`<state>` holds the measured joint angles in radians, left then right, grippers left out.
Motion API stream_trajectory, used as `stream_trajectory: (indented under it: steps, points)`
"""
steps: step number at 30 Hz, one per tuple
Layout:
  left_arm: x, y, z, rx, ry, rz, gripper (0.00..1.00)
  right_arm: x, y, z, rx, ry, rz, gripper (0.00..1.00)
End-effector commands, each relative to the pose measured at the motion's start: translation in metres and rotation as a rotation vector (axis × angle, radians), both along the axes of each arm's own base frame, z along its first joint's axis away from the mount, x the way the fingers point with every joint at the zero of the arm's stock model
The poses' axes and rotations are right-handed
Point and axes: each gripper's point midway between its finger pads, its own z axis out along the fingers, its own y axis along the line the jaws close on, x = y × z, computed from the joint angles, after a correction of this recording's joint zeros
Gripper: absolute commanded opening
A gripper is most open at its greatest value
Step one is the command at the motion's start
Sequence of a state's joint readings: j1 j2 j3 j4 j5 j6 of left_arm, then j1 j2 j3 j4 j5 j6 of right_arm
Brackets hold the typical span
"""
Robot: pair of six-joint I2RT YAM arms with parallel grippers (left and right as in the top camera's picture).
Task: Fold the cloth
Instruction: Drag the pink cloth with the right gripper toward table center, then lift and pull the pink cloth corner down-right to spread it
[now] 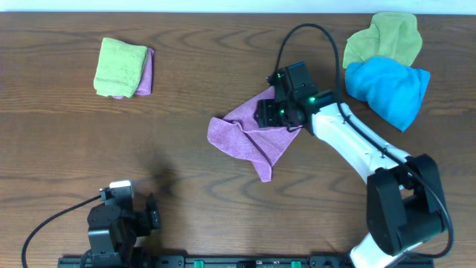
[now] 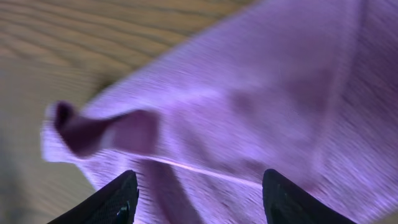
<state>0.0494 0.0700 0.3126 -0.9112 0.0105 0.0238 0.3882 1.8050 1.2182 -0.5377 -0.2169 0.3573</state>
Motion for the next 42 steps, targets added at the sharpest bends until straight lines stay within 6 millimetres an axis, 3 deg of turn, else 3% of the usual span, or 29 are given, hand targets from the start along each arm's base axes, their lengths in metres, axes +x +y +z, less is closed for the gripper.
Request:
stream_trajectory:
  steps: [1,5,9,18,22,28,34,39,42]
  points:
    - [-0.002,0.003,-0.005,0.018,0.018,0.005,0.95,0.007,-0.017,0.010,-0.044,-0.026,-0.066,0.64]
    - [-0.002,0.003,-0.005,0.018,0.018,0.005,0.95,0.008,-0.035,0.001,-0.142,-0.032,-0.110,0.64]
    - [-0.002,0.003,-0.005,0.018,0.018,0.005,0.95,0.002,-0.048,-0.022,-0.185,0.016,-0.142,0.63]
    - [-0.002,0.003,-0.005,0.018,0.018,0.005,0.95,-0.004,-0.049,-0.061,-0.199,0.106,-0.162,0.59]
    - [-0.002,0.003,-0.005,0.018,0.018,0.005,0.95,-0.007,-0.047,-0.073,-0.183,0.143,-0.183,0.45]
    - [-0.002,0.003,-0.005,0.018,0.018,0.005,0.95,-0.002,-0.044,-0.067,-0.167,0.118,-0.183,0.19]
    - [-0.002,0.003,-0.005,0.018,0.018,0.005,0.95,0.003,-0.042,-0.054,-0.151,0.082,-0.185,0.04]
    - [-0.002,0.003,-0.005,0.018,0.018,0.005,0.95,0.011,-0.037,-0.020,-0.118,-0.008,-0.165,0.01]
    - [-0.002,0.003,-0.005,0.018,0.018,0.005,0.95,0.021,-0.034,0.014,-0.087,-0.116,-0.142,0.02]
